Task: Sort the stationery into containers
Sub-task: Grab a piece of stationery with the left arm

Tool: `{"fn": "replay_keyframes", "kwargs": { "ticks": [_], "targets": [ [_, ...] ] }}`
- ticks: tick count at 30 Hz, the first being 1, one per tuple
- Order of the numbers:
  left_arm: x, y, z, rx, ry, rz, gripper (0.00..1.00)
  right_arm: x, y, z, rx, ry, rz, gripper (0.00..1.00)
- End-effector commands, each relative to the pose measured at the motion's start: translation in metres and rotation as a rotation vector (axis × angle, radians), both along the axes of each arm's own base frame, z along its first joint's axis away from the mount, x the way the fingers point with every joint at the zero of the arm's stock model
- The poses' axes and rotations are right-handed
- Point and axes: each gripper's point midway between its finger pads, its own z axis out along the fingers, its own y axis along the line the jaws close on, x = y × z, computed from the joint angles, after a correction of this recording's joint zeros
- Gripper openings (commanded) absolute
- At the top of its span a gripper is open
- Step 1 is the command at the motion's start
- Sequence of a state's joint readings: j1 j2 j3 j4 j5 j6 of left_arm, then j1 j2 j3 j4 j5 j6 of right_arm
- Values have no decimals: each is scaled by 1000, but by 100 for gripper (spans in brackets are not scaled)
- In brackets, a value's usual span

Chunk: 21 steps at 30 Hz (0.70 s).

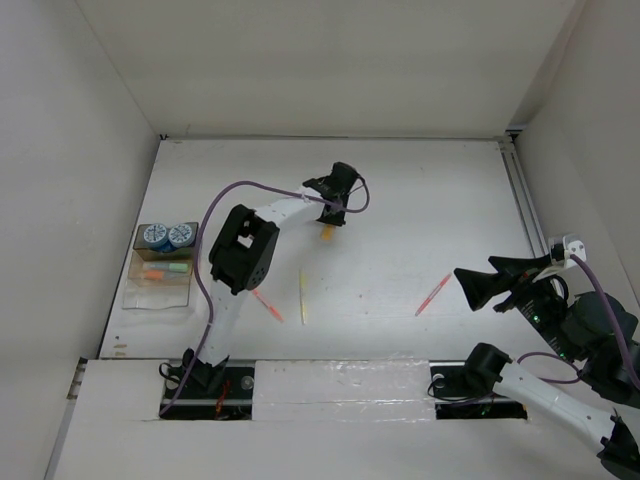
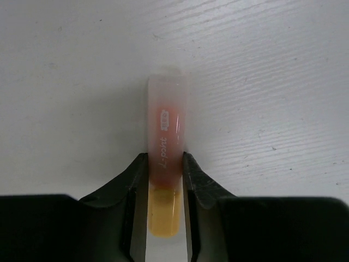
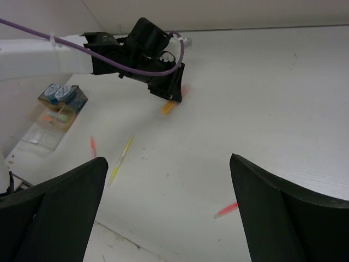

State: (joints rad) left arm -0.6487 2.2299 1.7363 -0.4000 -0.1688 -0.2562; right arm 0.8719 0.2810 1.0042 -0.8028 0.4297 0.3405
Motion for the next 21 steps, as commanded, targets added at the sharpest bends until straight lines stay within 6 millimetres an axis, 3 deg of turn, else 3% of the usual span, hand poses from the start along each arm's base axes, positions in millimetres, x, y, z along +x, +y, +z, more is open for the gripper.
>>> {"fn": "replay_keyframes", "kwargs": {
  "ticks": [1, 4, 8, 10, 11, 12, 14, 16, 18, 19, 21],
  "targets": [
    [-22, 13, -31, 74, 108, 11, 14, -1, 0, 11, 42, -28, 1, 100],
    [-23, 14, -31, 80, 115, 11, 2, -1, 0, 11, 42, -28, 1, 100],
    [-18, 12, -7, 24, 84, 40, 0, -1, 0, 11, 42, -28, 1, 100],
    [-1, 15, 22, -80, 49, 75, 0, -1, 0, 11, 42, -28, 1, 100],
    [-1, 20, 26, -107, 51, 87, 0, -1, 0, 11, 42, -28, 1, 100],
    [7, 27, 51, -162, 12, 109, 0, -1, 0, 11, 42, -28, 1, 100],
    [14, 31, 77, -215, -44, 167, 0, -2, -2, 12, 49, -34, 1, 100],
    [24, 59, 110, -181, -150, 294, 0, -2, -2, 12, 49, -34, 1, 100],
    [28, 74, 135, -187, -210, 435, 0, -2, -2, 12, 49, -34, 1, 100],
    [33, 97, 147, -182, -239, 530, 0, -2, -2, 12, 49, -34, 1, 100],
    [29, 141, 152, -136, -245, 704, 0, -2, -2, 12, 49, -34, 1, 100]
  ]
}}
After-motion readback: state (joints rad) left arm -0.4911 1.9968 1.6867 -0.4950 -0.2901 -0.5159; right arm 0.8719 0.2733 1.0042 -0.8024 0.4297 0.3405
